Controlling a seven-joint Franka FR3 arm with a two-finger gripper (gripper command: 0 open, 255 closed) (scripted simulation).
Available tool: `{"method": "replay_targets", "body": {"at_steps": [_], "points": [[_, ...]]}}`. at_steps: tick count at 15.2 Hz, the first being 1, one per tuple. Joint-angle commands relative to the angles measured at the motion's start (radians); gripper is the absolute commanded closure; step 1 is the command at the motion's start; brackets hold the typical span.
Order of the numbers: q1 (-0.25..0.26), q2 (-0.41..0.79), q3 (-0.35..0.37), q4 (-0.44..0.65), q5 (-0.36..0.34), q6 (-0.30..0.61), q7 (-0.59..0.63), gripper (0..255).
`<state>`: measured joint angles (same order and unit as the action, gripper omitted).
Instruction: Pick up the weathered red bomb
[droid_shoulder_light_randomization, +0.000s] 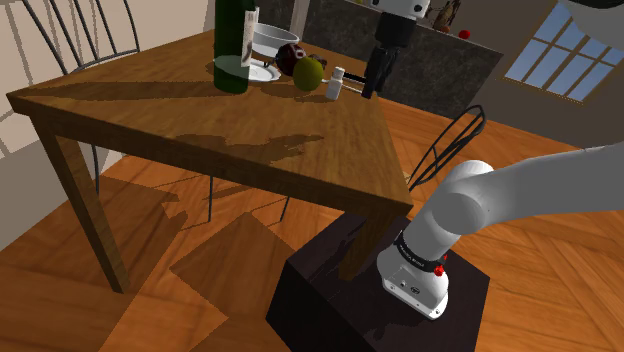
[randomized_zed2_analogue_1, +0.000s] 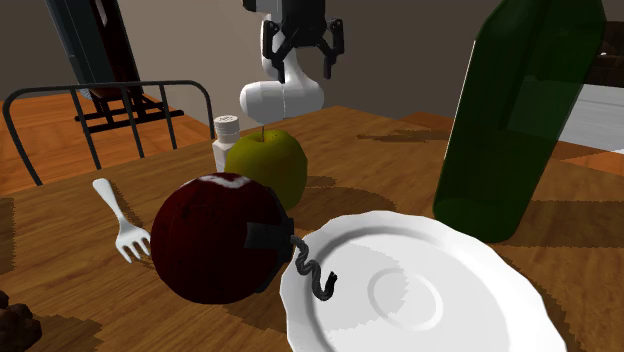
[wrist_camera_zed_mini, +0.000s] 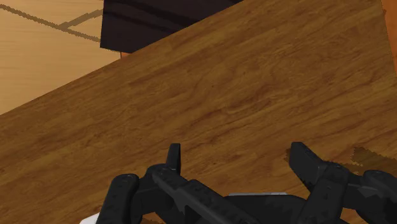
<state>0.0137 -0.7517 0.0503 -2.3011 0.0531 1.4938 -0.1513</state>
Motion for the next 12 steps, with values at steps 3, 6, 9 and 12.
{"method": "replay_targets", "body": {"at_steps": [3,6,9,12], "points": [[0.005,0.067,-0.020,0.034,-0.043,0.027,-0.074,0],[0.013,0.169,-0.045,0.095,-0.102,0.067,-0.179,0],[0.021,0.274,-0.064,0.166,-0.154,0.103,-0.279,0],[0.028,0.381,-0.077,0.246,-0.199,0.135,-0.373,0]]}}
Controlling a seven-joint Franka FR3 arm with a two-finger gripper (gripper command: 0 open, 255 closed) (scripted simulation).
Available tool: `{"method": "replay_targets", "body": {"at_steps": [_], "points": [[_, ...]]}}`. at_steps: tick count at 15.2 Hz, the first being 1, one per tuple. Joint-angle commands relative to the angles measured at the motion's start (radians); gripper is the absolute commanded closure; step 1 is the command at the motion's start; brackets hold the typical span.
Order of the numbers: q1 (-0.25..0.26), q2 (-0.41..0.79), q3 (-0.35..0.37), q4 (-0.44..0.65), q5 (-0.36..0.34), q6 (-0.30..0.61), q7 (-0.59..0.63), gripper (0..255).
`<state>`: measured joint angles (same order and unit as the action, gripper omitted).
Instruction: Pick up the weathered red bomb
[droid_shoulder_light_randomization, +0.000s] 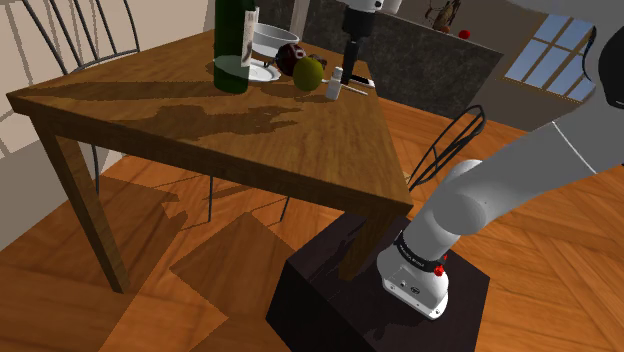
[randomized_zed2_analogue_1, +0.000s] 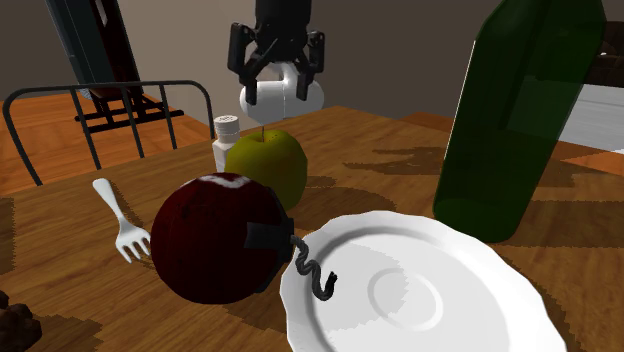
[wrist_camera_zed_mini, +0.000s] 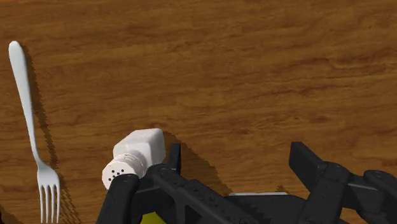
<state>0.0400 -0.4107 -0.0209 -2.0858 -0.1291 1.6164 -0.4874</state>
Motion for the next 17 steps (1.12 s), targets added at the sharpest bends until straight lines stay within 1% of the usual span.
{"method": "replay_targets", "body": {"at_steps": [1,9,17], "points": [[0.004,0.076,-0.009,0.059,-0.031,0.022,-0.067,0],[0.020,0.363,-0.012,0.325,-0.129,0.076,-0.294,0],[0.043,0.660,0.012,0.659,-0.220,0.083,-0.500,0]]}}
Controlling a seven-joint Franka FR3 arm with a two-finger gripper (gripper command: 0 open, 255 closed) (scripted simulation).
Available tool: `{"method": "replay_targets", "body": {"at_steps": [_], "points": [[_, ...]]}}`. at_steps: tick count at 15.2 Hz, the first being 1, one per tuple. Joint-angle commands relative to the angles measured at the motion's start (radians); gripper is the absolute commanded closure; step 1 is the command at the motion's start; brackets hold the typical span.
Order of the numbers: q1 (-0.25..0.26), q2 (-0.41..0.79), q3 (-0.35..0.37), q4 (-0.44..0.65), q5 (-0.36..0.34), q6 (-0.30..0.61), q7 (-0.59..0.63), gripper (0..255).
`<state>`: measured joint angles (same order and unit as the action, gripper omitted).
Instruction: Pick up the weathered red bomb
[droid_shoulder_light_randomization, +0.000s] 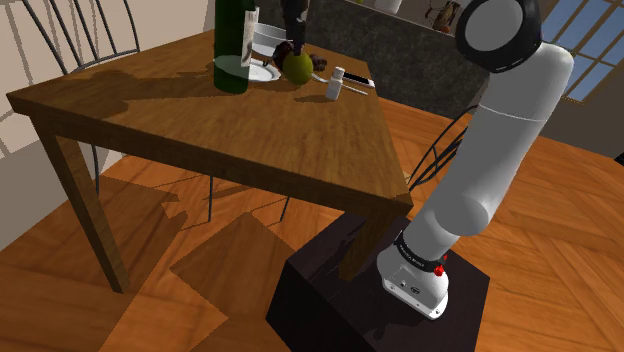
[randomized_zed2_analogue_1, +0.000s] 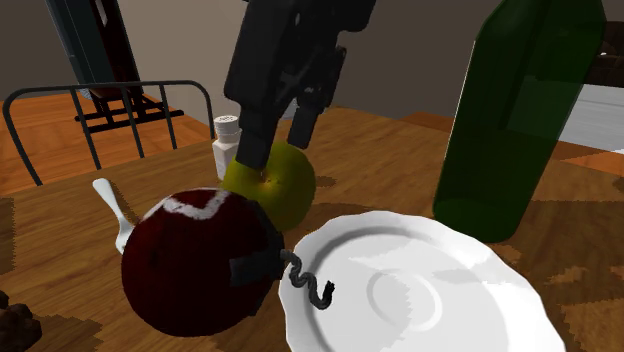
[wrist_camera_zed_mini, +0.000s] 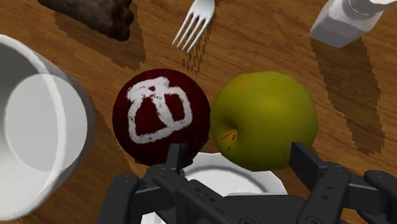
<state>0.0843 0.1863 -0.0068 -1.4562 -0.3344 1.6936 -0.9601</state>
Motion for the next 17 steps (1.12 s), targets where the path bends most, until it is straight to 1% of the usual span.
{"method": "replay_targets", "body": {"at_steps": [1,4,11,13,14,17], "points": [[0.003,0.102,0.002,0.078,-0.027,0.002,-0.053,0],[0.017,0.211,0.011,0.219,-0.058,-0.011,-0.123,0],[0.023,0.197,-0.002,0.105,-0.059,0.083,-0.091,0],[0.027,0.196,-0.008,0.097,-0.057,0.091,-0.090,0],[0.024,0.195,-0.010,0.097,-0.056,0.093,-0.094,255],[0.021,0.206,-0.011,0.117,-0.054,0.086,-0.101,255]]}}
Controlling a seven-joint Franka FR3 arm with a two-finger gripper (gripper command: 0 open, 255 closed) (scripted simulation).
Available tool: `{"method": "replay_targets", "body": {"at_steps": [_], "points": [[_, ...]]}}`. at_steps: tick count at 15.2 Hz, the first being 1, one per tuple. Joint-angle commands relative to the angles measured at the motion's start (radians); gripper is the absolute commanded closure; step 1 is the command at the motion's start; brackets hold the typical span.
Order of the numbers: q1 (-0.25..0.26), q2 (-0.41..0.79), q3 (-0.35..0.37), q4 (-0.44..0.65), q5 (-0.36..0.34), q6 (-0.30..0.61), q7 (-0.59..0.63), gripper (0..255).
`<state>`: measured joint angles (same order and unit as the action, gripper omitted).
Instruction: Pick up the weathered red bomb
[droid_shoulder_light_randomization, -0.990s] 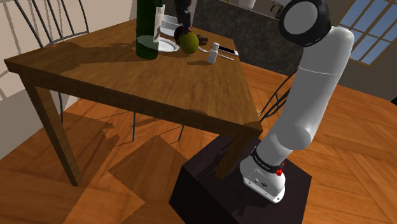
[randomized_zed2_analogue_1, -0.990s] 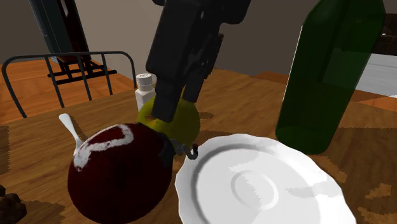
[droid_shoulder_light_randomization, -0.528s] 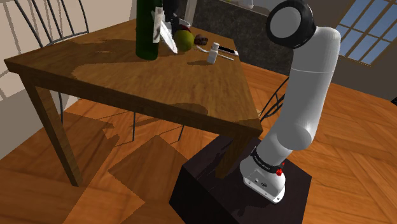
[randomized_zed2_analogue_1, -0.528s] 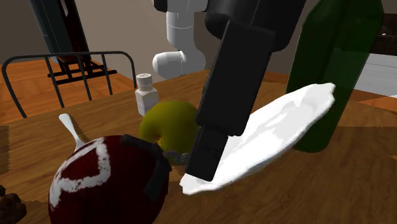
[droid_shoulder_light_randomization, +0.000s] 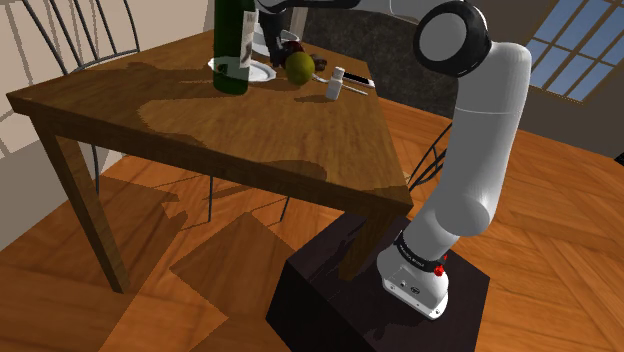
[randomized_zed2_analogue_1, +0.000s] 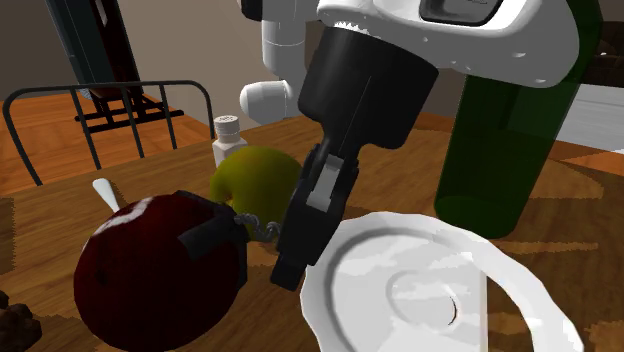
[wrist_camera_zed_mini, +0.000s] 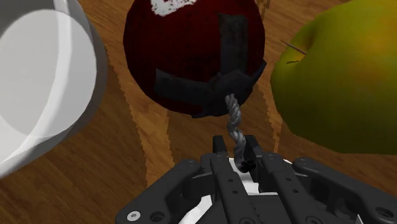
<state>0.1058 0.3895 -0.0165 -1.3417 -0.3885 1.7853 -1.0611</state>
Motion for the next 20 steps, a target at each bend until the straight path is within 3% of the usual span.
{"method": "replay_targets", "body": {"at_steps": [1,6,20], "points": [[-0.001,0.002,-0.001,0.000,0.000,-0.005,0.000,255],[0.006,-0.007,0.001,-0.018,-0.003,-0.001,0.011,255],[0.015,0.038,0.000,0.235,0.007,-0.196,-0.060,255]]}}
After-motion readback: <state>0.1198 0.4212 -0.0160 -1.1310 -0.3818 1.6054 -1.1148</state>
